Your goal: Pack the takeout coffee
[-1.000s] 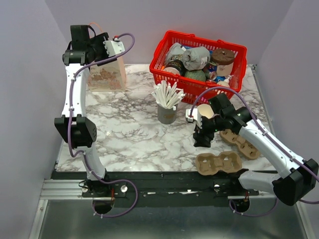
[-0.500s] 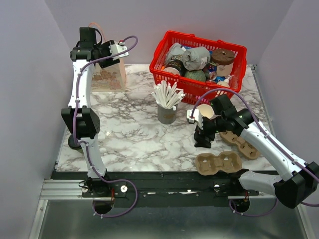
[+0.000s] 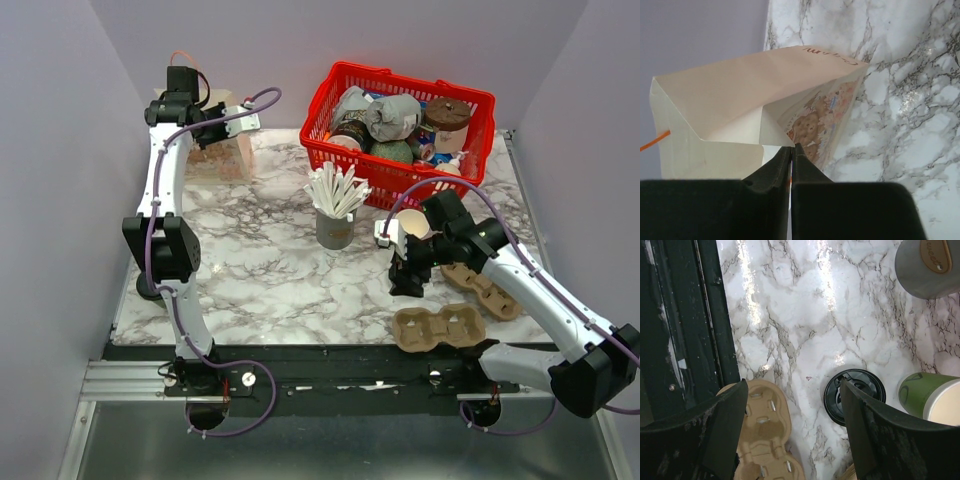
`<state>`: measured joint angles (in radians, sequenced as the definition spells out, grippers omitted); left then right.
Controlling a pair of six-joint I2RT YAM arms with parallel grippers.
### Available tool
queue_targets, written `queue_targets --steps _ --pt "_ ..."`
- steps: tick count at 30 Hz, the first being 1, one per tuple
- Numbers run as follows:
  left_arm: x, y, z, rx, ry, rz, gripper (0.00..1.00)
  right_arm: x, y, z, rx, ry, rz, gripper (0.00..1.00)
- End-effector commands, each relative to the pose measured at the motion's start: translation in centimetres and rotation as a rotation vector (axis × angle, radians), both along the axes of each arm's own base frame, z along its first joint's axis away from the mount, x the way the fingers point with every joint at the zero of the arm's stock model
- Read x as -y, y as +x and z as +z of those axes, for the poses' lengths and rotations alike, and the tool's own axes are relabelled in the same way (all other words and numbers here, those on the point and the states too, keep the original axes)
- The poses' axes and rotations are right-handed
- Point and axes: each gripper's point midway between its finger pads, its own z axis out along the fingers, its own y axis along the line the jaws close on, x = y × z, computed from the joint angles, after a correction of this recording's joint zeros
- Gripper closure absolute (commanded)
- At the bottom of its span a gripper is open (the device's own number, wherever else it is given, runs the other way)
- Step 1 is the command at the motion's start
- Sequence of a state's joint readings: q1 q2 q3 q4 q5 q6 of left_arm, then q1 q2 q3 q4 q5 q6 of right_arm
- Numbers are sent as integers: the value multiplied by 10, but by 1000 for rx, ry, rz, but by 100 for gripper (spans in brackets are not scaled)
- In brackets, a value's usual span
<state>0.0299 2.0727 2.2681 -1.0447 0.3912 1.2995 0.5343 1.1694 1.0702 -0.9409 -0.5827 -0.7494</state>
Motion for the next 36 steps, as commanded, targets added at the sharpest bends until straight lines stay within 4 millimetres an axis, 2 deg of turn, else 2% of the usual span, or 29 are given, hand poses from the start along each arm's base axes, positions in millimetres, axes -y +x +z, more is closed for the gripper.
queue_targets --steps 1,2,3,4,5,6,7,8,9,11,12,14,15,17,19,20,24,28,29,30,31,33,34,35,36 --pt "0 -38 21 -21 33 14 93 0 5 -2 15 3 -13 17" --pt "3 -45 16 -41 22 14 96 0 4 -2 15 3 -11 17" --pt "4 -55 31 -10 20 15 99 1 4 -2 16 4 -11 17" --pt "6 -61 35 -3 15 16 99 1 4 -2 18 5 -13 17" --pt "8 -70 29 -28 8 22 100 1 4 -1 19 5 -12 17" --pt "9 -82 45 2 -2 26 100 2 3 -2 18 4 -14 17" --pt "10 -91 47 -3 -14 32 100 1 3 -1 22 7 -13 17" --pt "24 -102 41 -28 -21 8 100 2 3 -2 21 6 -12 17" --pt "31 -117 53 -16 -33 2 100 2 3 -1 24 8 -12 17" --pt "39 -138 46 -66 -44 1 100 1 2 -2 21 9 -11 17" --pt "44 -152 54 -65 -66 14 100 1 3 -1 25 12 -11 17" --pt "58 -176 46 -121 -76 -10 100 0 3 0 28 18 -9 17" --pt "62 -188 52 -110 -84 -15 100 -1 4 0 30 21 -8 17" --pt "77 -211 42 -174 -92 -31 100 -1 4 0 27 23 -10 17" --pt "86 -230 41 -194 -101 -44 100 -2 4 0 26 27 -10 17" --pt "95 -243 33 -240 -107 -54 100 -2 4 -1 23 28 -9 17" --pt "116 -269 30 -286 -154 -65 100 -3 3 -3 16 30 -10 17" --pt "130 -277 30 -309 -203 -62 100 -4 4 -2 13 34 -7 17" --pt "132 -278 31 -311 -212 -62 93 -4 4 -2 11 33 -8 17" --pt "134 -278 33 -313 -224 -60 71 -5 4 -2 10 34 -8 17" --pt "136 -278 37 -308 -234 -67 64 -5 5 -1 13 36 -7 17" --pt "143 -279 57 -273 -277 -101 53 -6 6 -1 9 34 -9 17" --pt "146 -280 67 -255 -298 -119 50 -6 5 0 12 35 -6 17" --pt "149 -280 92 -200 -329 -141 47 -6 6 1 12 35 -7 17" --pt "150 -281 108 -162 -351 -154 45 -6 6 0 9 33 -8 17"
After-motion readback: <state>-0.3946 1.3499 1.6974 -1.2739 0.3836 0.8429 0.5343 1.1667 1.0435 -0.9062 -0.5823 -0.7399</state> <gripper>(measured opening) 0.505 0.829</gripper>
